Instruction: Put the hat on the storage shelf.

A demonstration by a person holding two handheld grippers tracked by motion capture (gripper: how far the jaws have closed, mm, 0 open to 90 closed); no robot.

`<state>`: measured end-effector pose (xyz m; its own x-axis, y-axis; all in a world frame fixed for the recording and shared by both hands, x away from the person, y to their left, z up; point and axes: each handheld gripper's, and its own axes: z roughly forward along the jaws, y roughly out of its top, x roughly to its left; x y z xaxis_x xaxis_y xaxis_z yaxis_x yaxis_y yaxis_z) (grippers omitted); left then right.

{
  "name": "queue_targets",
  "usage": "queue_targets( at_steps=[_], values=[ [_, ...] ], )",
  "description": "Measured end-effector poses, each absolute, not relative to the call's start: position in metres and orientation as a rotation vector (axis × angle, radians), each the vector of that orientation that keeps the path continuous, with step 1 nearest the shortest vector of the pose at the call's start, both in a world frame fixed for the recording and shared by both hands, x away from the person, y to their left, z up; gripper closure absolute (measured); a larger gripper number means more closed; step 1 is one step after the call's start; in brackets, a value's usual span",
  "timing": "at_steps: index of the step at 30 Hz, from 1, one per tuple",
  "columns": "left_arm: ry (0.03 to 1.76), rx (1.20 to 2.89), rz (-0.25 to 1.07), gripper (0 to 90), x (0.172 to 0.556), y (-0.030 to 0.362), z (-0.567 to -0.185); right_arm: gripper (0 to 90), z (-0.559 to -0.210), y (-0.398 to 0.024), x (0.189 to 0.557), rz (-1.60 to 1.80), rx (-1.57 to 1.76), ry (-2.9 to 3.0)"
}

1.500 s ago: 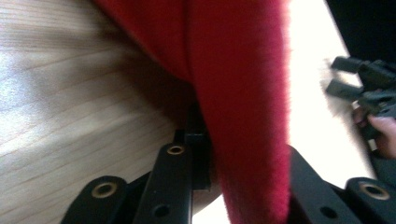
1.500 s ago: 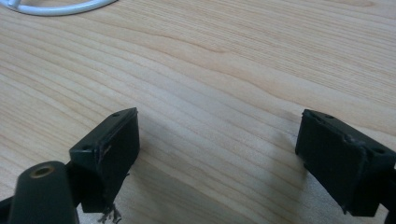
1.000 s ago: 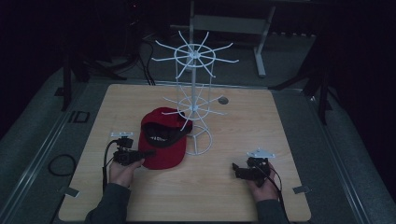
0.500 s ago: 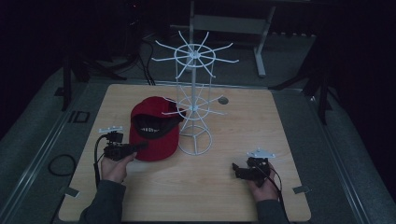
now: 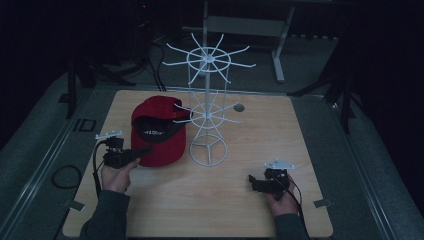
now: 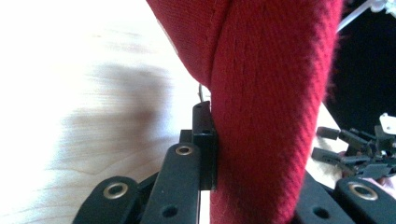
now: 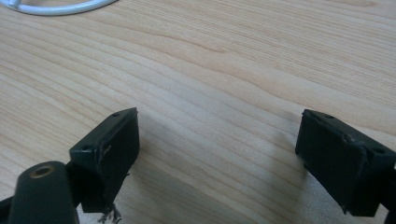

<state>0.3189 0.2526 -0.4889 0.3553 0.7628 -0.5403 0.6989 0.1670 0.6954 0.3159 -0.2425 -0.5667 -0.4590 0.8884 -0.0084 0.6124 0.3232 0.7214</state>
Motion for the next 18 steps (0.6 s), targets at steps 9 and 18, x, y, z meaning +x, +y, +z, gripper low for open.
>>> queue_targets(
  at_steps=[9,18],
  values=[
    [1.378,1.515,0.118,84.8,0.316,0.262,-0.481,13.4,-0.567,-0.242,0.316,0.927,1.33,2.19],
    [1.37,1.494,0.161,84.8,0.312,0.267,-0.469,13.4,-0.567,-0.242,0.316,0.927,1.328,2.19]
  ],
)
